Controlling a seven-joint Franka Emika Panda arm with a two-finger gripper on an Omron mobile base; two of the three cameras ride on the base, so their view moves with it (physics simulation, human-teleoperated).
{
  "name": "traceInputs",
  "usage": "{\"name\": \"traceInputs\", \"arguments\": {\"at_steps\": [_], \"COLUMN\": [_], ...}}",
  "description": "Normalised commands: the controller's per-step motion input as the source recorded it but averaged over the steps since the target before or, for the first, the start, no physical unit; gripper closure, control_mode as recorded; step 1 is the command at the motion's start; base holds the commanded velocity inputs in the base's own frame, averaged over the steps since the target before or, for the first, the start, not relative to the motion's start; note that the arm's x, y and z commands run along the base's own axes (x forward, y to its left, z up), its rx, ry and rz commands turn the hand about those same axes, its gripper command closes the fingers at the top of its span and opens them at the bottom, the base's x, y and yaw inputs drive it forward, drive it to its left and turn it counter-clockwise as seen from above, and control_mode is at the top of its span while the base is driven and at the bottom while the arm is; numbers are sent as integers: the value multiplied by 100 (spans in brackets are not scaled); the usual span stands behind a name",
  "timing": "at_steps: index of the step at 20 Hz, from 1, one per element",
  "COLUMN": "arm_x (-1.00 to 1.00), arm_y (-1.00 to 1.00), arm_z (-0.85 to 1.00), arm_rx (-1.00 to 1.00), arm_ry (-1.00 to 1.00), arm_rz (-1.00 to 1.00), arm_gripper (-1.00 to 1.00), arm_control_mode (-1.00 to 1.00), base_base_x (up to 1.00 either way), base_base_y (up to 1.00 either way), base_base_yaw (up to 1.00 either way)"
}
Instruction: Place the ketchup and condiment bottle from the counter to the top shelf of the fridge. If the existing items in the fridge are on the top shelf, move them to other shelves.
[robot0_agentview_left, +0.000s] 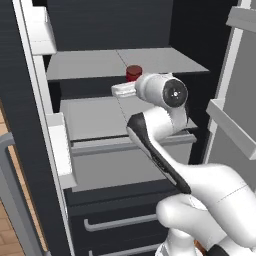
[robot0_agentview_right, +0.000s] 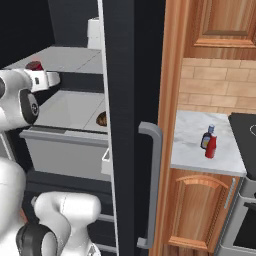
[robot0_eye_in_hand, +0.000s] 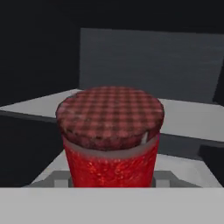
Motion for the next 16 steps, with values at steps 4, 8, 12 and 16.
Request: {"name": "traceInputs", "arguments": {"at_steps": [4,8,12,16], "arm_x": [-100,-48,30,83], "arm_y": [0,13,25,27], "arm_z": [-98,-98,-54,-5], "arm_rx": [-31,-7,21,1], "arm_ry": [78,46,1,-9], "arm_rz": [5,4,-3,-9], "arm_gripper": [100,100,100,100], "arm_control_mode": [-100,-100,-100,-100], "base_base_x": [0,0,0,0], "base_base_y": [0,0,0,0], "base_base_yaw": [0,0,0,0]}}
